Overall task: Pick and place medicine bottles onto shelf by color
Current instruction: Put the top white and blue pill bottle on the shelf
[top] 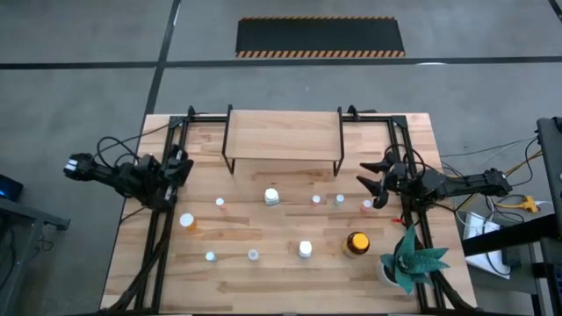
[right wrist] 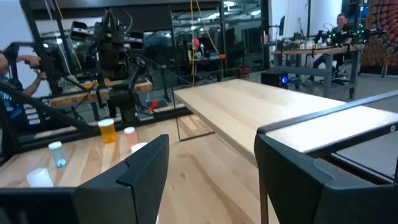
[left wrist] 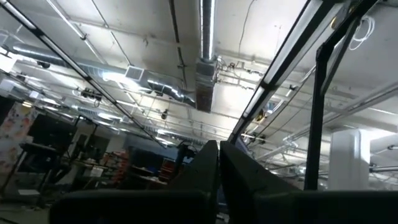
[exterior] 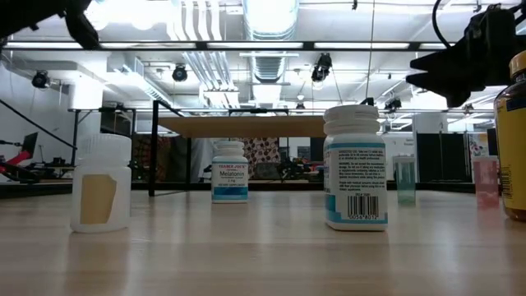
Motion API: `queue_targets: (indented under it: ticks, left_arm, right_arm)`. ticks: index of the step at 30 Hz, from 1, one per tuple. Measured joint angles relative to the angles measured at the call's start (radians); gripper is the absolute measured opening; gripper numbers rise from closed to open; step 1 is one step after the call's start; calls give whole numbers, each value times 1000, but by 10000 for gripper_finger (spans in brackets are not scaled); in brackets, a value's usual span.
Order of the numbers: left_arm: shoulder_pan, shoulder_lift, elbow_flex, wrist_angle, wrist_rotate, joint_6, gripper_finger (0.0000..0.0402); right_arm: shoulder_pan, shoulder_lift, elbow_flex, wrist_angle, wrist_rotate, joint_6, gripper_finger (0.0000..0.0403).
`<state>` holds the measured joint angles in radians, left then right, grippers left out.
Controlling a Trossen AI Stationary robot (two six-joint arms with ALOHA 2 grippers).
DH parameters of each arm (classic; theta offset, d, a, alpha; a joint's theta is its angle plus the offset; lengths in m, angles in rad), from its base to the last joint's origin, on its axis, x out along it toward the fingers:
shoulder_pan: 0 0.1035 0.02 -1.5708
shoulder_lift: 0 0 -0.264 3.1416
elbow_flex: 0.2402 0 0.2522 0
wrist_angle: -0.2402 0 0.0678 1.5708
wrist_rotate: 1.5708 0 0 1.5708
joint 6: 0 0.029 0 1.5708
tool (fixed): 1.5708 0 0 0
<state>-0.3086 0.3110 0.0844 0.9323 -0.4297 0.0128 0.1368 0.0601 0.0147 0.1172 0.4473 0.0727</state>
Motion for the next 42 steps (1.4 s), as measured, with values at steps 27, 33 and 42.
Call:
queue_targets:
  ticks: [27, 33, 42]
  left_arm:
    - [4, 894, 848, -983, -43, -264, 0]
    - [28, 1034, 920, -1098, -39, -269, 0]
    - [66, 1156, 925, -1169, 3, -269, 88]
  right_arm:
    - [0, 0, 0, 150, -13, -163, 226]
    - [0, 0, 0, 150, -39, -163, 226]
    - [0, 0, 0, 149, -39, -163, 226]
